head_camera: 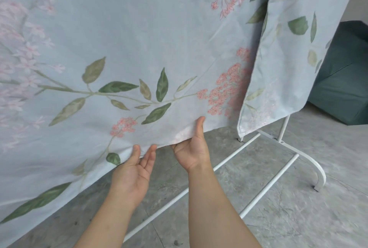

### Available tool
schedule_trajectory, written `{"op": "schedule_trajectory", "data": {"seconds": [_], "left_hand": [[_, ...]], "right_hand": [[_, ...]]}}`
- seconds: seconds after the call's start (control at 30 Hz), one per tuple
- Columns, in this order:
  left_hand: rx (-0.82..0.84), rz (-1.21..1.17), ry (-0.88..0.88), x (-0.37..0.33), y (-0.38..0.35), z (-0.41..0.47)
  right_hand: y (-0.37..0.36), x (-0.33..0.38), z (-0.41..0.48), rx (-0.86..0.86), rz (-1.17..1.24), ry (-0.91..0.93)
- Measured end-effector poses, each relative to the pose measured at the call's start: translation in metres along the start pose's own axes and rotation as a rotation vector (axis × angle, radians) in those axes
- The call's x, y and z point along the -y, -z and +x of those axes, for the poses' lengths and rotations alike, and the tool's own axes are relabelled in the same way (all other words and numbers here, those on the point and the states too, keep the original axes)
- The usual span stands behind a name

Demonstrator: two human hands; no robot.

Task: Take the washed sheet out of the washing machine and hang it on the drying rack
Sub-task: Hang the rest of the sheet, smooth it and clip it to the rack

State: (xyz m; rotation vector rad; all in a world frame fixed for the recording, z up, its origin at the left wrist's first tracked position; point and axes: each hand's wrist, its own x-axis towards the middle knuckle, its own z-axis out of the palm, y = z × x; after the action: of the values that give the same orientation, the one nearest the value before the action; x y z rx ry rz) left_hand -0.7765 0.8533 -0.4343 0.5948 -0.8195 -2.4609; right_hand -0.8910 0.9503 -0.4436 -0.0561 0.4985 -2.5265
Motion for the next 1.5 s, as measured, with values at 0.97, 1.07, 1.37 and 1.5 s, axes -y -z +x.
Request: {"op": "schedule_trajectory", "data": {"seconds": [0.97, 1.07, 1.37, 1.5], "left_hand": [[0.03, -0.037, 0.067, 0.034, -0.031, 0.008], [-0.031, -0.051, 0.044, 0.039, -0.038, 0.012], [0.084, 0.203, 0.213, 0.087, -0.095, 0.004], [0.008, 0.226, 0.116, 0.092, -0.098, 0.015]], "right_hand": [[0.032, 0.049, -0.004, -0.059, 0.207, 0.163], [0.033, 0.068, 0.002, -0.004, 0.324, 0.185], [0.046, 0.072, -0.003, -0.09, 0.257, 0.084], [0.065, 0.087, -0.009, 0.156, 0.346, 0.253]]}}
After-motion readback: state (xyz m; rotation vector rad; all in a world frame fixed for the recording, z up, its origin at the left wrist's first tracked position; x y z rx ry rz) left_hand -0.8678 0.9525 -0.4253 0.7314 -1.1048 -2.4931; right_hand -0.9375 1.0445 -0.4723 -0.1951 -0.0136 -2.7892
